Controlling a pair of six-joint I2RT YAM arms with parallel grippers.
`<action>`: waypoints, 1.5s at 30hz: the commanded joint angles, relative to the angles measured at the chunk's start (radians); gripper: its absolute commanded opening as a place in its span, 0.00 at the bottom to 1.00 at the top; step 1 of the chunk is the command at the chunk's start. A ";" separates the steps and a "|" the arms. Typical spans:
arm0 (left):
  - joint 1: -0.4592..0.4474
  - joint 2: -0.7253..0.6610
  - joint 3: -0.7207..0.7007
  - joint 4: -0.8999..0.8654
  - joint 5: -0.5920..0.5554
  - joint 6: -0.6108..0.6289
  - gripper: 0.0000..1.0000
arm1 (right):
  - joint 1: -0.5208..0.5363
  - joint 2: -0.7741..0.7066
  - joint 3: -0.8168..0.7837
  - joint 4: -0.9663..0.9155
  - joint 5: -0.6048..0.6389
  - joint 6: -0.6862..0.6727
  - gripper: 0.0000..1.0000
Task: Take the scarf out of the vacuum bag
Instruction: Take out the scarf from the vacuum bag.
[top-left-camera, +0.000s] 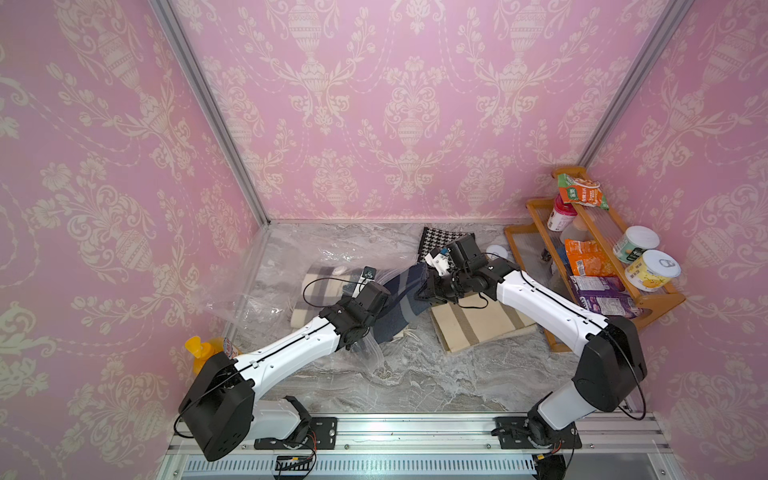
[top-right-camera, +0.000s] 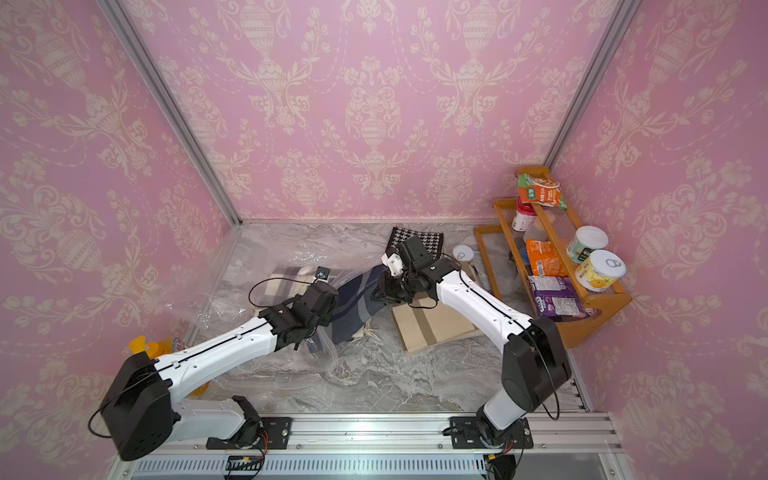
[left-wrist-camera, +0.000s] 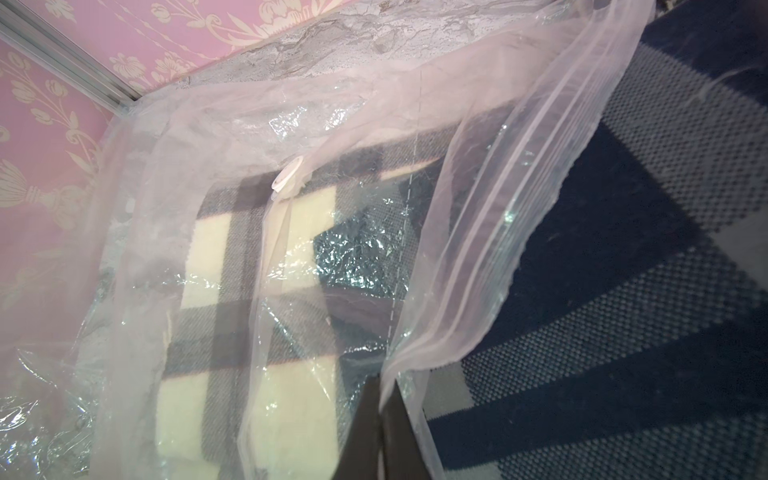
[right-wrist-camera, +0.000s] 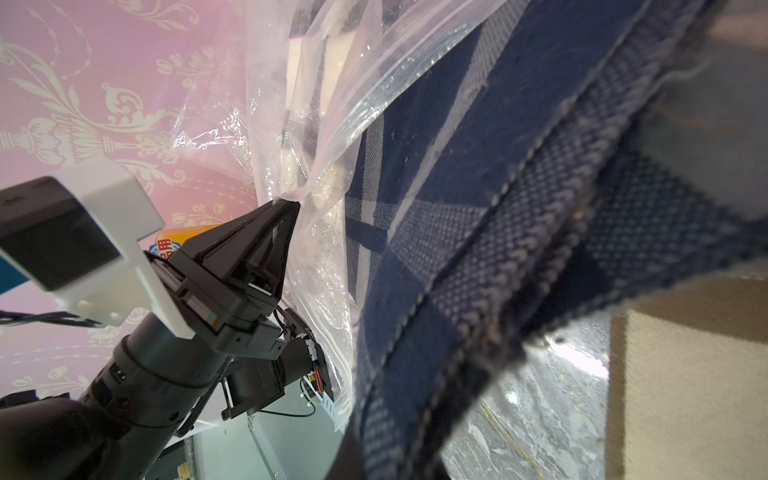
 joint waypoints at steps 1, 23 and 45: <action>-0.005 0.009 0.029 -0.020 -0.033 -0.010 0.00 | -0.019 -0.058 0.021 -0.036 0.009 -0.045 0.00; -0.006 0.040 0.032 -0.002 -0.016 -0.016 0.00 | -0.113 -0.212 0.091 -0.202 -0.026 -0.158 0.00; -0.005 0.038 0.040 -0.008 -0.013 -0.023 0.00 | -0.212 -0.265 0.194 -0.316 -0.094 -0.253 0.00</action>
